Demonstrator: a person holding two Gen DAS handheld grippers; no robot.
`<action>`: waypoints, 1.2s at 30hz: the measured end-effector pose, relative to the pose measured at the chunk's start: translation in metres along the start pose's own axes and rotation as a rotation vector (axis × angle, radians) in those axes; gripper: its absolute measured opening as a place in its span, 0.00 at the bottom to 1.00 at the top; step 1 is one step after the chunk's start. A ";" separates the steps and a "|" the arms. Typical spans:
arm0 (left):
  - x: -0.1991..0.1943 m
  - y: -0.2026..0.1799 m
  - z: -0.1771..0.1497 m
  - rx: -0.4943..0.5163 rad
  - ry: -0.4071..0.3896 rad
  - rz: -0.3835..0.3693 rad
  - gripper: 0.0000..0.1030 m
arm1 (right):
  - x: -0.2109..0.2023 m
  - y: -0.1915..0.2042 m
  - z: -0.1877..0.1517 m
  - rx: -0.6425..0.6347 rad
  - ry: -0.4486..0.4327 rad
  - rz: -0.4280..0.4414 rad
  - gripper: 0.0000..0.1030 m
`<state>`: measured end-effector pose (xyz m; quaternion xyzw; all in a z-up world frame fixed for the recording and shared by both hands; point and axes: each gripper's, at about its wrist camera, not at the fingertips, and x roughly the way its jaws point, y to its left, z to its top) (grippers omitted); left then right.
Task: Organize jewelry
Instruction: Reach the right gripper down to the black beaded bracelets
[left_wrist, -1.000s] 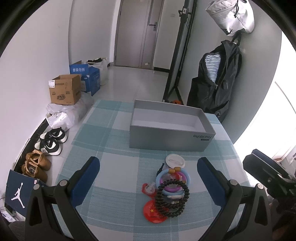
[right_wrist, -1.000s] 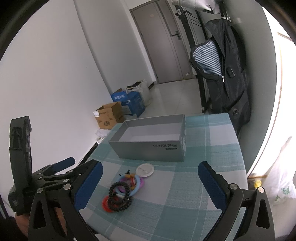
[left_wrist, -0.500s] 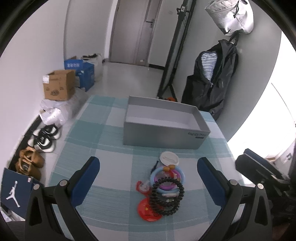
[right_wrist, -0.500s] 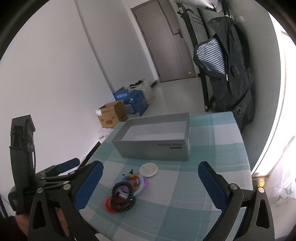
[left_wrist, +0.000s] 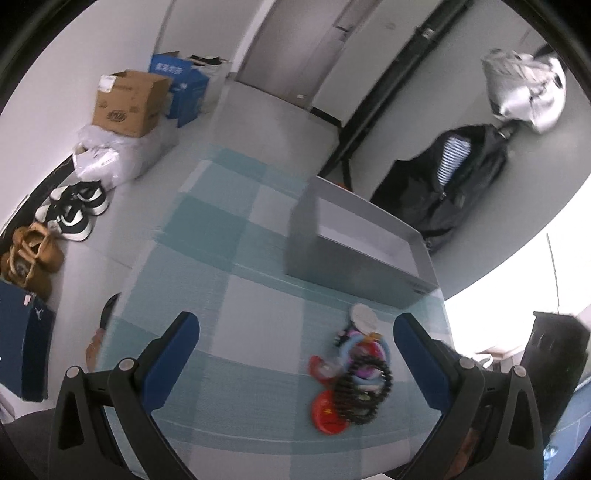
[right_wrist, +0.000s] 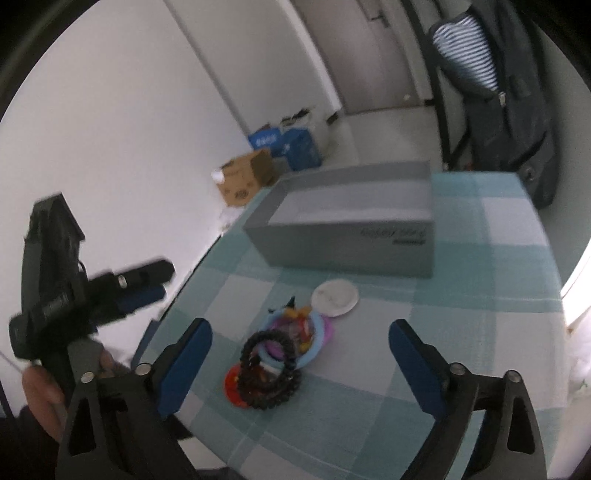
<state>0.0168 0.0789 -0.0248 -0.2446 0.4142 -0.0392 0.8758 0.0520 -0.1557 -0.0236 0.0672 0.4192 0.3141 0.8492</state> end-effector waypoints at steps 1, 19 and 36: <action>0.001 0.004 0.001 -0.007 0.003 0.002 0.99 | 0.006 0.003 -0.001 -0.012 0.019 0.002 0.91; 0.009 0.015 0.003 -0.010 0.055 0.043 0.99 | 0.040 0.060 -0.027 -0.370 0.089 -0.213 0.67; 0.005 0.018 0.003 -0.019 0.041 0.061 0.99 | 0.034 0.053 -0.023 -0.334 0.074 -0.184 0.33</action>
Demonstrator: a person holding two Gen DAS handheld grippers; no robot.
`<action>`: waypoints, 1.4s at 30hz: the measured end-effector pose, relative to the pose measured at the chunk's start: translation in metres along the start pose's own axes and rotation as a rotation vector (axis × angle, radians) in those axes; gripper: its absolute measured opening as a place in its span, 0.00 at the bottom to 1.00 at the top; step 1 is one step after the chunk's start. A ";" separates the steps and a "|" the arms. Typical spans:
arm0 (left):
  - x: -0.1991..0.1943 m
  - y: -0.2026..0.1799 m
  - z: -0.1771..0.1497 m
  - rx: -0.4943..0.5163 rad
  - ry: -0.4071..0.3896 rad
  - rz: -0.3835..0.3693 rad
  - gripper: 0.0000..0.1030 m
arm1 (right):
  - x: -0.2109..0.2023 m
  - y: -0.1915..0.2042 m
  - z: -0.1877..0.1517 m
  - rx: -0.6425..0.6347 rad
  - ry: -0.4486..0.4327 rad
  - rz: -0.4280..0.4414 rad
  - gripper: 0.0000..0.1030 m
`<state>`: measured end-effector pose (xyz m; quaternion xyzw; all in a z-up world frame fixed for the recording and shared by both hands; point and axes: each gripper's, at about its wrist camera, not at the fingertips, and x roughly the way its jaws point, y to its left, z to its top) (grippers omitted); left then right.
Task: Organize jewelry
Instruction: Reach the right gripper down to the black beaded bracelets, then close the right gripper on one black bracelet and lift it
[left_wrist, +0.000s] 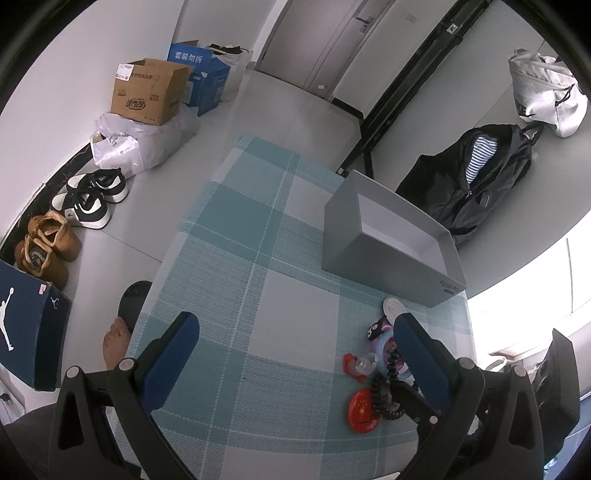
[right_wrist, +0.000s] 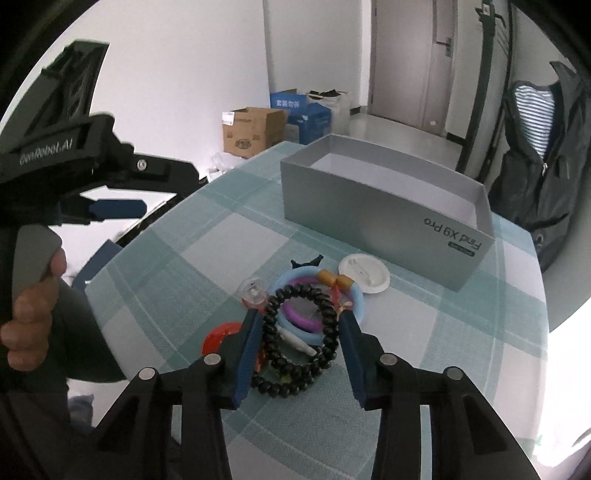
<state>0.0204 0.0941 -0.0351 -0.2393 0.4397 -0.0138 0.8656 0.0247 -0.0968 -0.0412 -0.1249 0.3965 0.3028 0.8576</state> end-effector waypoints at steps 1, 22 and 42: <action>-0.001 0.000 0.000 -0.001 -0.003 0.000 0.99 | -0.002 -0.002 0.000 0.010 -0.007 0.008 0.13; 0.000 -0.002 -0.006 0.016 0.012 0.034 0.99 | 0.004 -0.010 -0.004 0.095 0.040 0.071 0.10; -0.003 -0.082 -0.061 0.409 0.110 -0.016 0.99 | -0.052 -0.077 -0.006 0.383 -0.127 0.111 0.08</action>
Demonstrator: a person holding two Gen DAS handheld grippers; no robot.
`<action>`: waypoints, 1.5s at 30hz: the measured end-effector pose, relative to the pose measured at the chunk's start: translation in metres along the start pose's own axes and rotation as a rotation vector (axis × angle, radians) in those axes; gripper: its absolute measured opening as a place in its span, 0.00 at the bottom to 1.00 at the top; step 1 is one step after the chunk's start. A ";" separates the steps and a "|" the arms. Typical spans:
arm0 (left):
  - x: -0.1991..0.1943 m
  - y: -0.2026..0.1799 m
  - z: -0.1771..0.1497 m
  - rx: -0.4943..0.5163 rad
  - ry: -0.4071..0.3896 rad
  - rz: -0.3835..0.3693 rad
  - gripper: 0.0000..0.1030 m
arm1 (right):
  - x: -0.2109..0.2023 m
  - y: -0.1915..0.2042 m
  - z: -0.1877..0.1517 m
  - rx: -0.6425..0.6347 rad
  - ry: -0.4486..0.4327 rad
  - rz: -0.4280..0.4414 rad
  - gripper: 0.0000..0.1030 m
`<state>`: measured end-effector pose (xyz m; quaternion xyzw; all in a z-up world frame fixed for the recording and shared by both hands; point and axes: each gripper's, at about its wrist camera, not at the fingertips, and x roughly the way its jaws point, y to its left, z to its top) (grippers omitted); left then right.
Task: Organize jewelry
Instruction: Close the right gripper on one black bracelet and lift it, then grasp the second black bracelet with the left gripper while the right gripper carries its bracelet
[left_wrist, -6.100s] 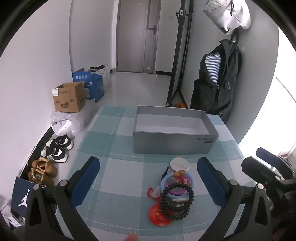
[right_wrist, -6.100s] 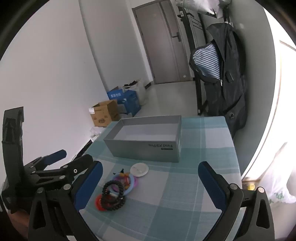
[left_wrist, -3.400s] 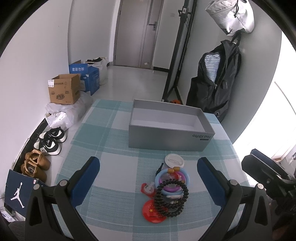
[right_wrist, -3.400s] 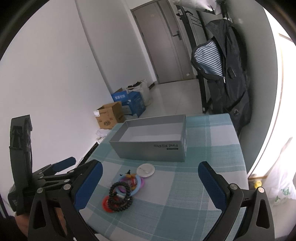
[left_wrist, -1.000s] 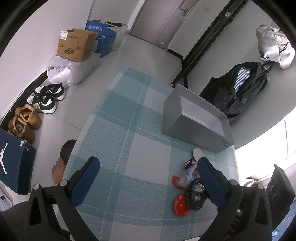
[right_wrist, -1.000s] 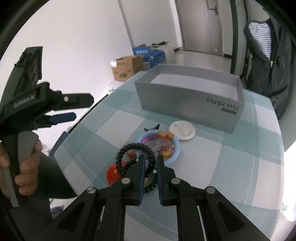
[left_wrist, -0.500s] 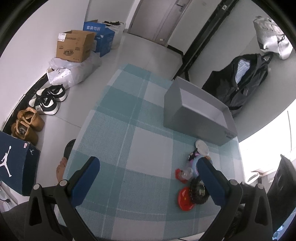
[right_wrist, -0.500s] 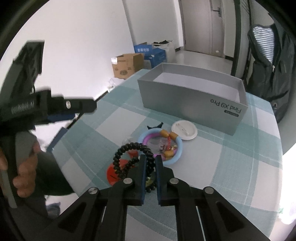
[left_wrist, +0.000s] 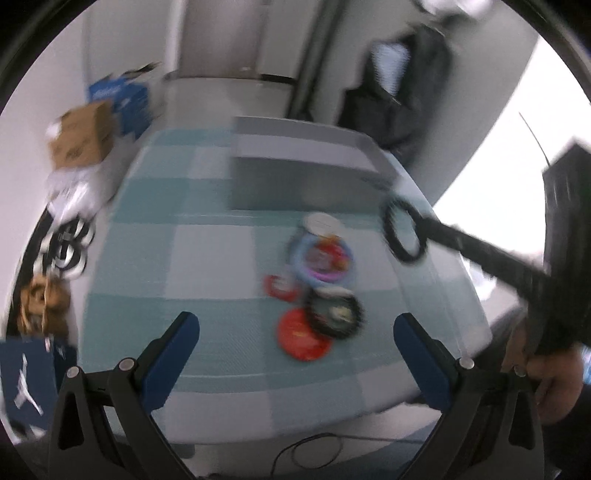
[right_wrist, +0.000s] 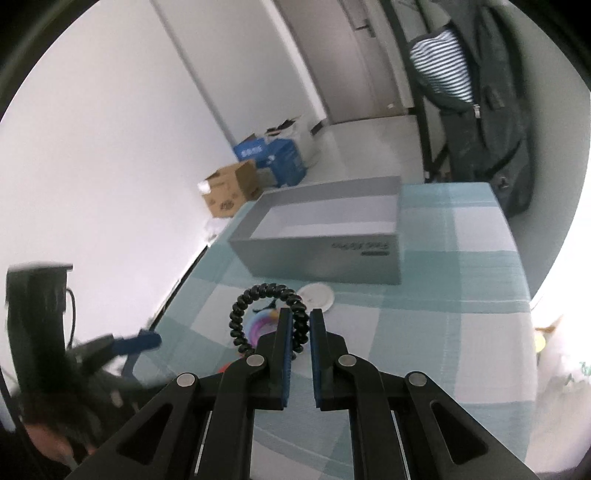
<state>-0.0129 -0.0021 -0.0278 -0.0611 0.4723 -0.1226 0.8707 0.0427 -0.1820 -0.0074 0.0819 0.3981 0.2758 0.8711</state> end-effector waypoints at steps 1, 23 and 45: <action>0.003 -0.006 -0.001 0.024 0.012 0.006 0.99 | -0.004 -0.002 0.000 0.009 -0.005 -0.002 0.08; 0.055 -0.027 0.012 0.099 0.144 0.170 0.42 | -0.036 -0.034 0.001 0.098 -0.041 -0.012 0.08; 0.010 -0.020 0.023 -0.012 0.004 -0.109 0.37 | -0.033 -0.041 0.002 0.125 -0.034 -0.010 0.08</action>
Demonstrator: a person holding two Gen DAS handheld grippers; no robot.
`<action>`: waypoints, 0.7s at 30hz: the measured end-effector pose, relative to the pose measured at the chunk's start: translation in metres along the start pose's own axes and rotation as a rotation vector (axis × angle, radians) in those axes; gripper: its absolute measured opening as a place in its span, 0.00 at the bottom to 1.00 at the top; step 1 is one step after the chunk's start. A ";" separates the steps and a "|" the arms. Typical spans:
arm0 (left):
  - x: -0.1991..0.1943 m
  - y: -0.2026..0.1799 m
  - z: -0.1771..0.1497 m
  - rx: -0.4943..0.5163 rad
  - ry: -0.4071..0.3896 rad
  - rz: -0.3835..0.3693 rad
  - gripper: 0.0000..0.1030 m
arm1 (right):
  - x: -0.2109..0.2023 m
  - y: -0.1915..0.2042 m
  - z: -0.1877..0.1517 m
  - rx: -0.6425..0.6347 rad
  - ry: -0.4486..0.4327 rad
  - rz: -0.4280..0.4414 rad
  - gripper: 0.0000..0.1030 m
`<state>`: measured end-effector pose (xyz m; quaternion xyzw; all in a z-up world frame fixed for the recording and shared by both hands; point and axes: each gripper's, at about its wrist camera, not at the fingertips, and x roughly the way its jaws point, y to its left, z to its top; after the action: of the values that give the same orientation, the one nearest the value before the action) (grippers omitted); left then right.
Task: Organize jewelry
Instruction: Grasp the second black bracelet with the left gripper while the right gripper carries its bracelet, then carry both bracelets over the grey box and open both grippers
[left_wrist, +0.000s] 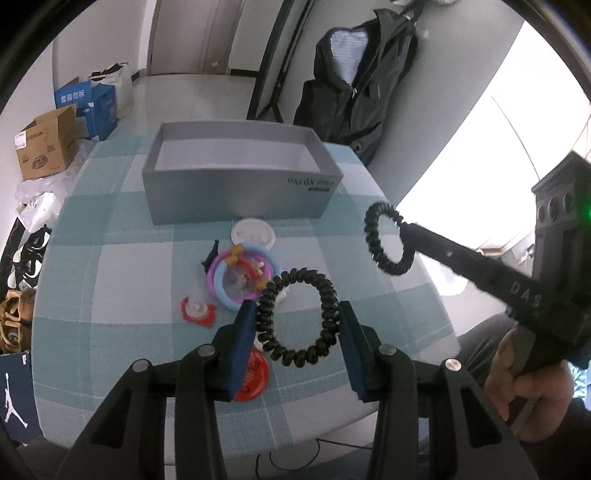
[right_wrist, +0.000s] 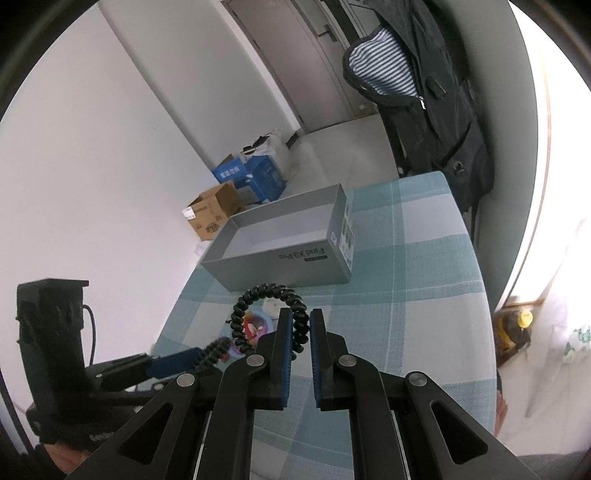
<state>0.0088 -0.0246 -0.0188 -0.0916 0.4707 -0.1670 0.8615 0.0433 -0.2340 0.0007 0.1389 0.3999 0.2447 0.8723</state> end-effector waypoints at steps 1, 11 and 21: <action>-0.003 0.002 0.002 0.000 -0.012 0.007 0.37 | 0.000 0.000 0.000 0.001 -0.001 0.002 0.08; -0.020 0.026 0.041 -0.042 -0.103 0.041 0.37 | 0.005 0.003 0.018 0.034 -0.010 0.057 0.08; -0.003 0.040 0.091 0.004 -0.114 0.052 0.37 | 0.039 0.017 0.080 -0.040 0.005 0.069 0.08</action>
<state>0.0917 0.0131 0.0196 -0.0872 0.4229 -0.1401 0.8910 0.1215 -0.2025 0.0348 0.1345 0.3922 0.2829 0.8649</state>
